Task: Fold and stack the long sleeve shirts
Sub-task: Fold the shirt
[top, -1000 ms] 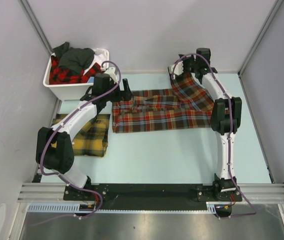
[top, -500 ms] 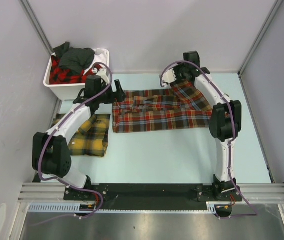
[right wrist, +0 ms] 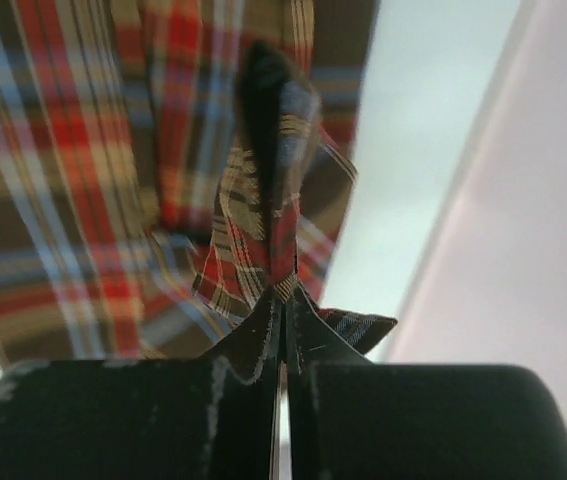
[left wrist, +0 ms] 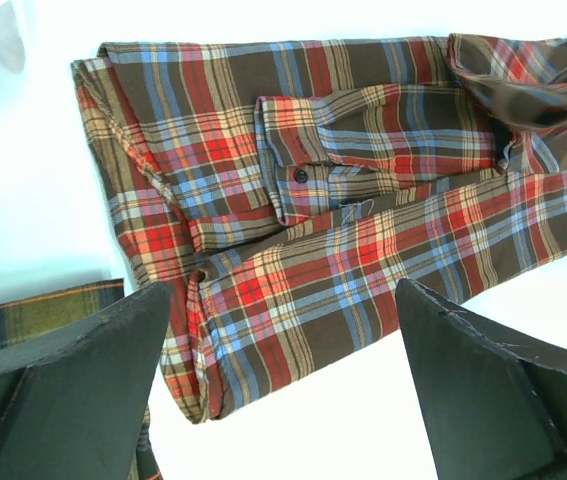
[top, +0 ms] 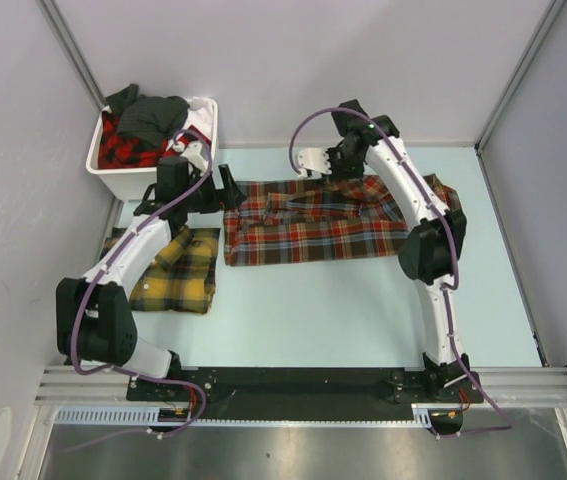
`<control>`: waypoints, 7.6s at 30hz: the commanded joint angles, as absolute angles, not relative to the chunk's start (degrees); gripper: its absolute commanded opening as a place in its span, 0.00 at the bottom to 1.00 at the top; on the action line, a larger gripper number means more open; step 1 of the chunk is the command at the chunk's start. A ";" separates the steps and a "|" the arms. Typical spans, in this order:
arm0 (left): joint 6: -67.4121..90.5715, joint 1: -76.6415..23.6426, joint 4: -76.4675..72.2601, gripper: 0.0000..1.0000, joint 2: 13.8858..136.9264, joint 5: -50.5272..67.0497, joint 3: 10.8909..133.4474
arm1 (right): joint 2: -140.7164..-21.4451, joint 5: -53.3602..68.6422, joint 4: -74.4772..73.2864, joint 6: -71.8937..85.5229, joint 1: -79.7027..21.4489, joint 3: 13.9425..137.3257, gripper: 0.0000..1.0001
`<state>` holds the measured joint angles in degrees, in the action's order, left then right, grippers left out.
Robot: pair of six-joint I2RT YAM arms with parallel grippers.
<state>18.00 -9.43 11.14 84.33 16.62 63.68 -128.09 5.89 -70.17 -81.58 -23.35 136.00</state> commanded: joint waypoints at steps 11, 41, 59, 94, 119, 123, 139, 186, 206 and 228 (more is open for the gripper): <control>18.90 -4.92 10.81 0.99 78.31 21.09 59.24 | -134.82 25.13 -72.43 -44.68 -24.61 142.12 0.00; 16.17 -4.83 12.04 0.99 81.21 22.32 58.71 | -133.08 35.86 -61.25 -33.03 -29.53 132.90 0.00; 10.20 -4.83 13.45 0.99 82.97 23.47 59.32 | -138.78 34.28 -57.83 -29.09 -30.50 135.96 0.05; -60.38 -30.76 17.75 0.64 98.79 7.82 54.49 | -110.46 27.78 -40.00 -5.37 13.97 82.61 0.38; -35.36 -61.41 40.78 0.09 97.46 23.73 63.61 | -131.66 18.62 -36.37 -18.72 6.42 112.21 0.39; -36.12 -59.86 43.76 0.32 99.76 25.30 68.37 | -124.92 23.89 -42.16 -20.04 7.99 113.82 0.41; -25.76 -23.31 50.19 0.56 113.19 29.71 95.26 | -109.95 30.24 -42.19 -3.52 19.24 85.36 0.47; -9.58 -22.94 35.43 0.29 111.02 42.80 61.08 | -153.20 25.31 -30.15 -1.76 1.75 139.13 0.29; -43.82 -29.87 32.44 0.99 77.68 41.38 65.28 | -89.49 51.94 -29.22 -46.53 1.33 83.89 1.00; -67.32 -54.93 17.05 0.86 60.38 24.79 22.41 | -48.60 42.54 -50.72 -108.90 -18.54 22.07 0.71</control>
<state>-63.77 -52.53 22.48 58.74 29.34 23.83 -48.69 44.42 -57.93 -102.94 -15.42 24.69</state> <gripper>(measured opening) 0.864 0.731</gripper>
